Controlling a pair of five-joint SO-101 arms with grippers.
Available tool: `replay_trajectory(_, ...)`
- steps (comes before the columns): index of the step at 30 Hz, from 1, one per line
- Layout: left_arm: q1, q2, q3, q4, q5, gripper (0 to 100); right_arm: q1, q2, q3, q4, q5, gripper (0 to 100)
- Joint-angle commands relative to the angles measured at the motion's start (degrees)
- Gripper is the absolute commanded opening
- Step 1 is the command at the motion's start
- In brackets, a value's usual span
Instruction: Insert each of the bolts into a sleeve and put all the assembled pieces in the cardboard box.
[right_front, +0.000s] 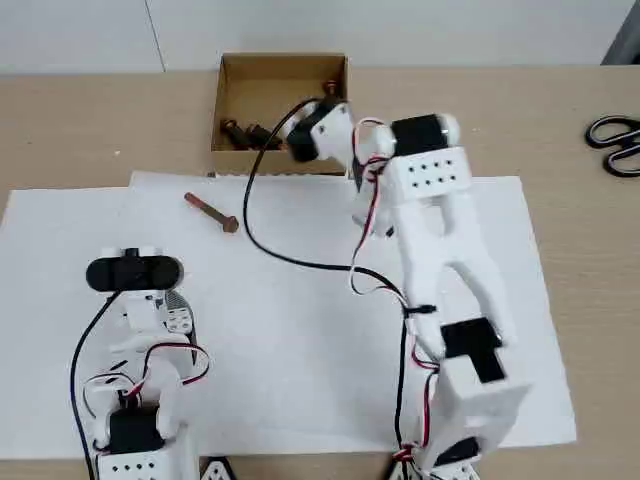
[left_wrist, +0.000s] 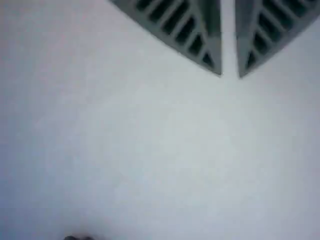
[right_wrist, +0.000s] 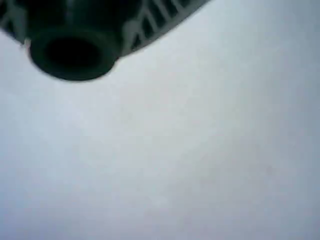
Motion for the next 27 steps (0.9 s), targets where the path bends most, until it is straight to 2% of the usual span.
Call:
replay_trajectory(1,0.26,-0.26,-0.75,-1.14,0.09,1,2.86,-9.63,1.23,0.75,-3.43,0.3)
replay_trajectory(8,0.35,0.09,-8.57,-0.7,-5.54,1,10.24,-22.9,17.58,0.57,-6.95,0.3)
replay_trajectory(14,0.26,4.92,-17.98,5.1,-9.14,1,15.08,-34.77,30.86,0.4,-7.21,0.3)
replay_trajectory(23,0.26,39.38,-46.55,5.98,-8.97,1,21.41,-48.75,42.55,0.13,-7.21,0.3)
replay_trajectory(27,0.35,55.12,-60.44,10.29,-9.14,1,23.6,-51.74,46.77,0.13,-7.21,0.3)
